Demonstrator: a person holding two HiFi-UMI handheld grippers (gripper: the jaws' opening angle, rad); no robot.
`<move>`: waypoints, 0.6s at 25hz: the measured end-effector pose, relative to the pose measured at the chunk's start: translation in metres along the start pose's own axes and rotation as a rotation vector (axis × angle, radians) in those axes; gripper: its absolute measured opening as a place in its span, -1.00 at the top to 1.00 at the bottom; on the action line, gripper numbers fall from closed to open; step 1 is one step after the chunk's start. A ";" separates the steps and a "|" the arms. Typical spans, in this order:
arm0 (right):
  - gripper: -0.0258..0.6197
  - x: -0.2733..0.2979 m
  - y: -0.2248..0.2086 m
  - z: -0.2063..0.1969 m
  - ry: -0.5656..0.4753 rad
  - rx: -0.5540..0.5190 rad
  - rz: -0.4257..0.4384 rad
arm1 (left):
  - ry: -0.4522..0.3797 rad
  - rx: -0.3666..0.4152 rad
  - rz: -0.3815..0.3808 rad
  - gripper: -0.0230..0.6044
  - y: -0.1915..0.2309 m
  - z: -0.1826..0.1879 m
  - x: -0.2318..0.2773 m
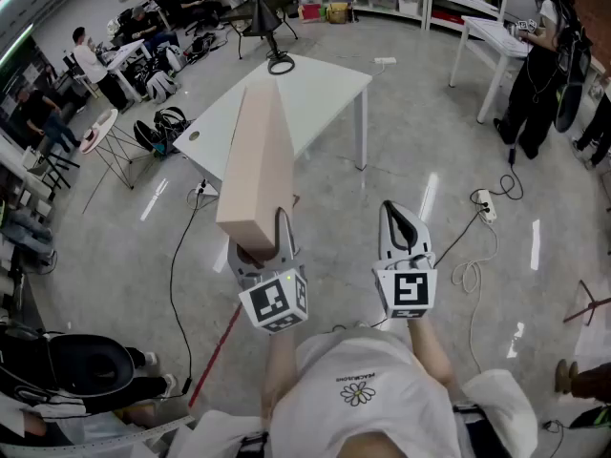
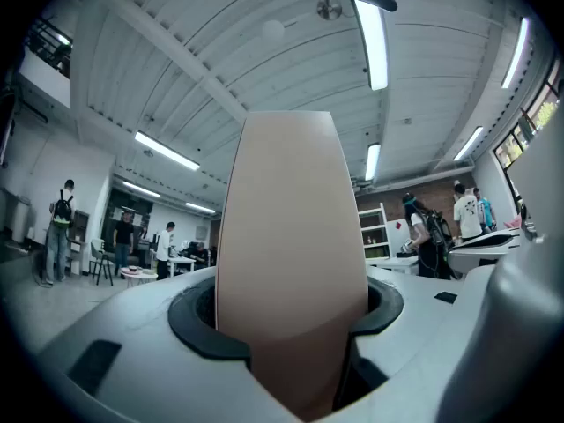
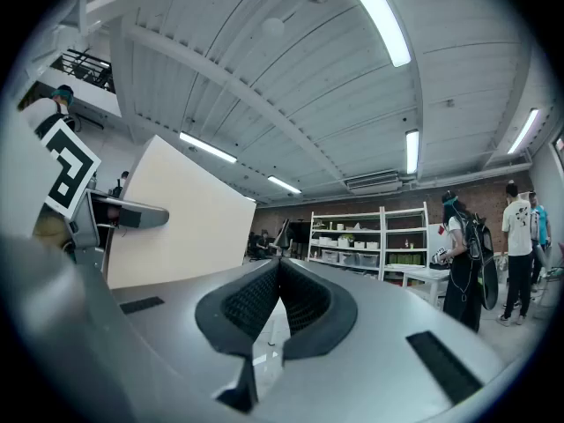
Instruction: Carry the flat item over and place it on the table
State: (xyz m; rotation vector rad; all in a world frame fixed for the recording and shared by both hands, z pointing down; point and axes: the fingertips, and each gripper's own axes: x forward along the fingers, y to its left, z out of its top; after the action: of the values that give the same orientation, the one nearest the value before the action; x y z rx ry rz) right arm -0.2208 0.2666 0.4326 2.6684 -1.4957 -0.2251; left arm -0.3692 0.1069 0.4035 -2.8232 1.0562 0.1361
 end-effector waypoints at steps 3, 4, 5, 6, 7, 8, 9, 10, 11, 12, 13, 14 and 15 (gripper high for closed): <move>0.89 -0.005 -0.003 -0.001 -0.002 0.004 0.011 | -0.003 -0.007 0.007 -0.01 -0.006 0.001 -0.004; 0.89 -0.005 -0.004 -0.002 -0.002 0.002 0.015 | -0.005 -0.007 0.008 -0.01 -0.007 0.002 -0.005; 0.89 -0.006 -0.004 -0.003 -0.001 0.000 0.017 | -0.010 -0.008 0.008 -0.01 -0.008 0.002 -0.006; 0.89 -0.006 -0.004 -0.004 0.001 -0.003 0.018 | -0.014 -0.010 0.007 -0.01 -0.008 0.003 -0.006; 0.89 -0.005 -0.004 -0.005 0.003 -0.005 0.020 | -0.018 -0.013 0.008 -0.01 -0.007 0.003 -0.006; 0.89 -0.004 -0.004 -0.006 0.004 -0.007 0.023 | -0.021 -0.016 0.010 -0.01 -0.007 0.004 -0.006; 0.89 -0.003 -0.005 -0.006 0.005 -0.007 0.025 | -0.022 -0.018 0.014 -0.01 -0.006 0.004 -0.005; 0.89 -0.002 -0.006 -0.007 0.006 -0.006 0.025 | -0.024 -0.019 0.018 -0.01 -0.005 0.005 -0.005; 0.89 -0.001 -0.007 -0.008 0.007 -0.003 0.023 | -0.026 -0.021 0.022 -0.01 -0.005 0.006 -0.004; 0.89 0.000 -0.010 -0.009 0.011 0.004 0.017 | -0.029 -0.024 0.026 -0.01 -0.005 0.006 -0.003; 0.89 0.002 -0.014 -0.012 0.016 0.015 0.008 | -0.032 -0.029 0.029 -0.01 -0.006 0.007 -0.002; 0.89 0.003 -0.018 -0.015 0.021 0.033 -0.001 | -0.035 -0.036 0.031 -0.01 -0.007 0.007 -0.002; 0.89 0.005 -0.022 -0.018 0.025 0.053 -0.006 | -0.036 -0.042 0.033 -0.01 -0.008 0.007 -0.001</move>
State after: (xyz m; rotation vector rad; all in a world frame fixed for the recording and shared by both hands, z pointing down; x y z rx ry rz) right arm -0.1974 0.2739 0.4468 2.7060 -1.5076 -0.1536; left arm -0.3652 0.1149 0.3979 -2.8300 1.1047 0.2143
